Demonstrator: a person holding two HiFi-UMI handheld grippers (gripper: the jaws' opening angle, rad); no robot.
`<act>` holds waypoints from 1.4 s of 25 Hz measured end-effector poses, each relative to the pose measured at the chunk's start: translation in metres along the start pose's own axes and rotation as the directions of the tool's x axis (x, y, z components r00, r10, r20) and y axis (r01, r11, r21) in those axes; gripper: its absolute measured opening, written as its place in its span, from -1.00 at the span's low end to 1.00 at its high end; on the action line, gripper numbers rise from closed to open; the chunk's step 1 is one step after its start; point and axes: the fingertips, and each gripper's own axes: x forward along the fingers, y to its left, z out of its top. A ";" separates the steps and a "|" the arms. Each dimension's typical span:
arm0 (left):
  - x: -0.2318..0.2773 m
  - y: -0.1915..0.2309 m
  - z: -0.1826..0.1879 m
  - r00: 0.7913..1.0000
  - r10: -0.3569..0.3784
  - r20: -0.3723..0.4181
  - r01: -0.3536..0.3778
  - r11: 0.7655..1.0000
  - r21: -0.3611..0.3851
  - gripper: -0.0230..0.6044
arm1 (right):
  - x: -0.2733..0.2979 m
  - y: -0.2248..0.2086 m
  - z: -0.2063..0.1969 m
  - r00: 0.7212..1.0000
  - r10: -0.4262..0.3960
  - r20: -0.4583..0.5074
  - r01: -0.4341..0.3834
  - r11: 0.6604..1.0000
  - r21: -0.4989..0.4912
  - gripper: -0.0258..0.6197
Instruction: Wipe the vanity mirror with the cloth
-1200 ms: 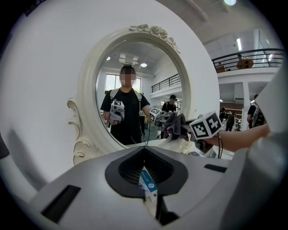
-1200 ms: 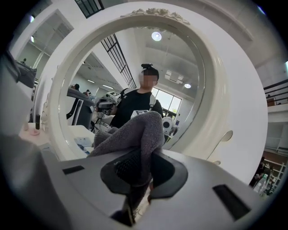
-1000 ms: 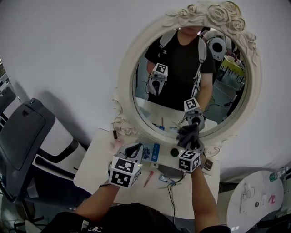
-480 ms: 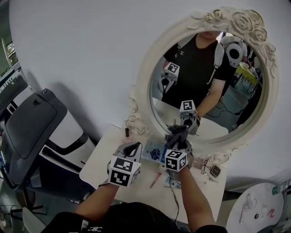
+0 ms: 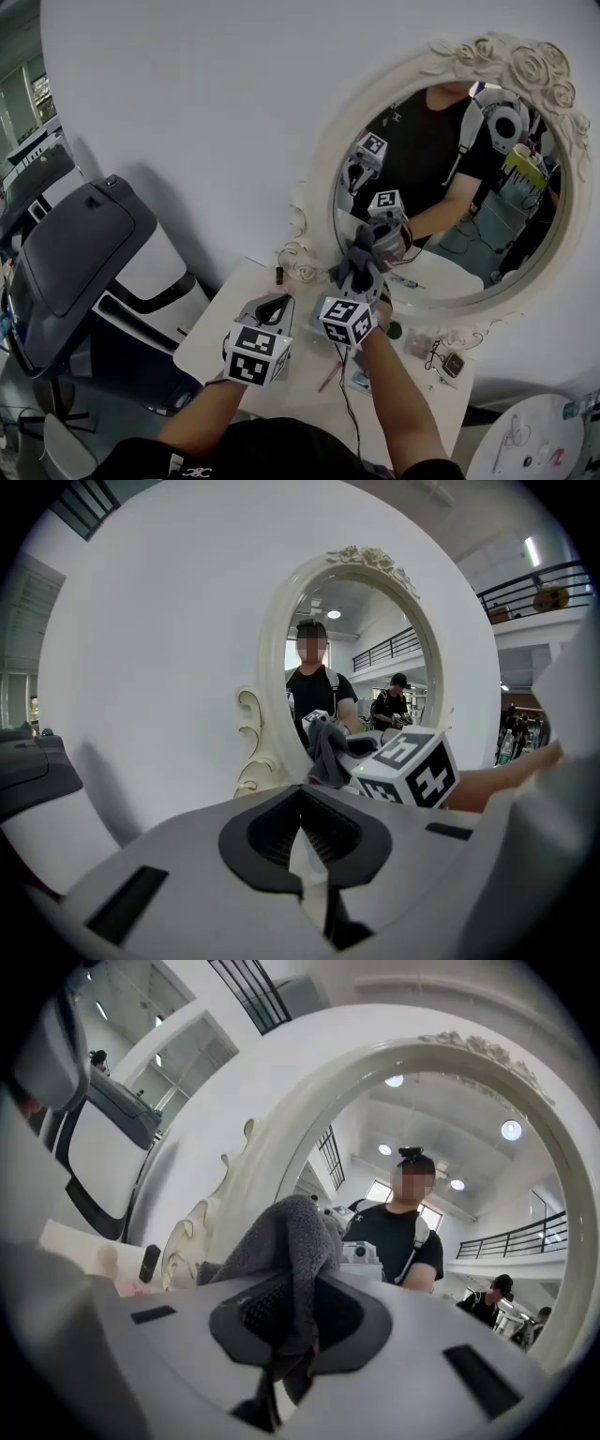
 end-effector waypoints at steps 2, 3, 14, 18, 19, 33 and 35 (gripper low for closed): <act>-0.001 0.004 0.001 1.000 0.006 0.004 -0.006 1.000 -0.005 -0.91 | 0.001 -0.004 0.023 0.999 0.002 0.038 -0.002 1.000 0.004 -0.79; -0.002 0.006 0.001 1.000 0.010 0.007 -0.010 1.000 -0.008 -0.91 | 0.002 -0.007 0.032 0.999 0.005 0.049 -0.005 1.000 0.012 -0.79; -0.001 0.006 0.004 1.000 -0.012 0.017 0.012 1.000 -0.009 -0.91 | -0.013 -0.063 0.057 0.995 -0.066 0.075 0.056 0.991 0.121 -0.79; 0.007 -0.008 0.007 0.998 -0.051 0.019 0.051 0.999 0.003 -0.91 | -0.028 -0.104 0.053 0.989 -0.133 0.068 0.119 0.976 0.185 -0.79; 0.010 -0.012 0.008 0.998 -0.062 0.020 0.062 0.998 0.007 -0.91 | -0.032 -0.114 0.050 0.987 -0.151 0.063 0.136 0.972 0.193 -0.79; 0.039 -0.076 0.019 0.975 -0.224 0.017 0.222 0.973 0.060 -0.91 | -0.082 -0.227 -0.046 0.931 -0.346 -0.115 0.363 0.908 0.207 -0.79; 0.041 -0.082 0.020 0.971 -0.238 0.016 0.236 0.970 0.065 -0.91 | -0.090 -0.242 -0.063 0.917 -0.366 -0.160 0.395 0.889 0.232 -0.79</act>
